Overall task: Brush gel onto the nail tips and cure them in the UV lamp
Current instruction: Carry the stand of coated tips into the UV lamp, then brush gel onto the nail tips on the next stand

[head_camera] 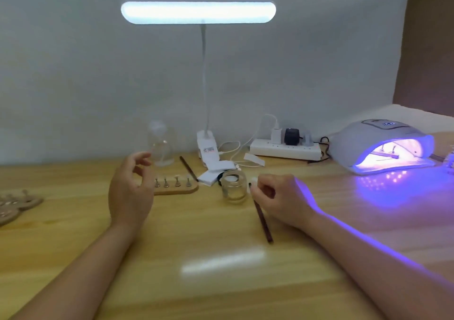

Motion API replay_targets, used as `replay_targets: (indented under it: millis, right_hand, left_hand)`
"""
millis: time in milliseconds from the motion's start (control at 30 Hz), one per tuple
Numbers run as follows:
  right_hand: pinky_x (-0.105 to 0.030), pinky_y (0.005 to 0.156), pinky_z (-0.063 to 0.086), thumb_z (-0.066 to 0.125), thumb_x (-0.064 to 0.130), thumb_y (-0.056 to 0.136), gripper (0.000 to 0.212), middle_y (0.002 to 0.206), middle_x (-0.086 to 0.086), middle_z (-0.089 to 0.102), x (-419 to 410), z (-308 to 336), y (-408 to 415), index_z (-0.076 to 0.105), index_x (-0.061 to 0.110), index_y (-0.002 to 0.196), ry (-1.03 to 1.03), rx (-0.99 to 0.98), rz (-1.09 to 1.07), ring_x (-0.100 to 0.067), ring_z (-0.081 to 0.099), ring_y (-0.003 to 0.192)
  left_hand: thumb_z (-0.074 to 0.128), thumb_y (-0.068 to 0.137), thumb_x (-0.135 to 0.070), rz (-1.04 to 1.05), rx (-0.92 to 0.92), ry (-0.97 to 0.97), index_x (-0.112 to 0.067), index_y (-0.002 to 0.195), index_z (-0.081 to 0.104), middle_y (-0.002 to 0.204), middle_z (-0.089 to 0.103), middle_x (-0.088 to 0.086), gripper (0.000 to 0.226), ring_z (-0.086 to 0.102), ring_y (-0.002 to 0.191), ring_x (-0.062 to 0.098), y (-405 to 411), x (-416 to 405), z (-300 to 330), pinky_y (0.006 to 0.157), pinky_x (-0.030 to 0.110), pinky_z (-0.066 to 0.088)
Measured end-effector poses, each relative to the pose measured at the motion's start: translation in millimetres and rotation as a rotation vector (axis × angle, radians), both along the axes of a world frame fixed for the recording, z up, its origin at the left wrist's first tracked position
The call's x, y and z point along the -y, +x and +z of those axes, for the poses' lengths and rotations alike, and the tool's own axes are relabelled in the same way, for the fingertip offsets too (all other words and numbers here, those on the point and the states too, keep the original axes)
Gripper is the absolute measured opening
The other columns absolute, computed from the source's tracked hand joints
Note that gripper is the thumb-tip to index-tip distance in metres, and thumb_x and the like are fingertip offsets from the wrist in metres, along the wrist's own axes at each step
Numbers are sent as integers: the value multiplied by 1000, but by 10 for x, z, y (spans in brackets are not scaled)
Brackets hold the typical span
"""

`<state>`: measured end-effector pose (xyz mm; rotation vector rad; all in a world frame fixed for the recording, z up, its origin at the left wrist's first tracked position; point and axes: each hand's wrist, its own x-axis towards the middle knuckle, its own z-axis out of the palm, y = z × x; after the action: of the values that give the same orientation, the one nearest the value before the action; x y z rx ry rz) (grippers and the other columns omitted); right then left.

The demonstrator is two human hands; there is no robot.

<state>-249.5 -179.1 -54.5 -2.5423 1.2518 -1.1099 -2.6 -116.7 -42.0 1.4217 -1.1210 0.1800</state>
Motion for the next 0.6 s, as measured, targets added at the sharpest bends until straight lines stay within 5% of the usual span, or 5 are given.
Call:
replay_targets:
  millis: [167,300,467,600]
  right_hand:
    - [-23,48,25,53,45,77,33,59,10,47,-4,71,32,39,23,58,188,-235,-137,-5,40,55]
    - [-23,48,27,55,42,79,26,65,11,47,-15,121,71,36,27,68,168,-394,-105,-3,40,59]
    - [-20,50,29,56,30,84,14,70,16,44,-10,147,62,44,29,90,258,-386,-20,1,41,62]
    - [-11,50,33,57,22,85,11,70,17,51,46,210,6,63,30,81,343,-173,48,1,47,58]
  left_hand:
    - [56,83,-13,226,-81,565,-11,137,31,137,42,13,59,40,125,31,230,67,-85,103,44,30]
    - [54,85,-25,133,-50,830,-17,143,12,135,47,8,72,40,127,30,251,98,-121,107,42,23]
    - [71,75,-21,12,-107,745,-15,138,35,104,52,2,73,49,110,27,407,86,-77,104,42,32]
    - [77,71,-31,-76,81,835,-19,120,59,91,56,-5,54,53,98,20,526,0,-17,99,37,37]
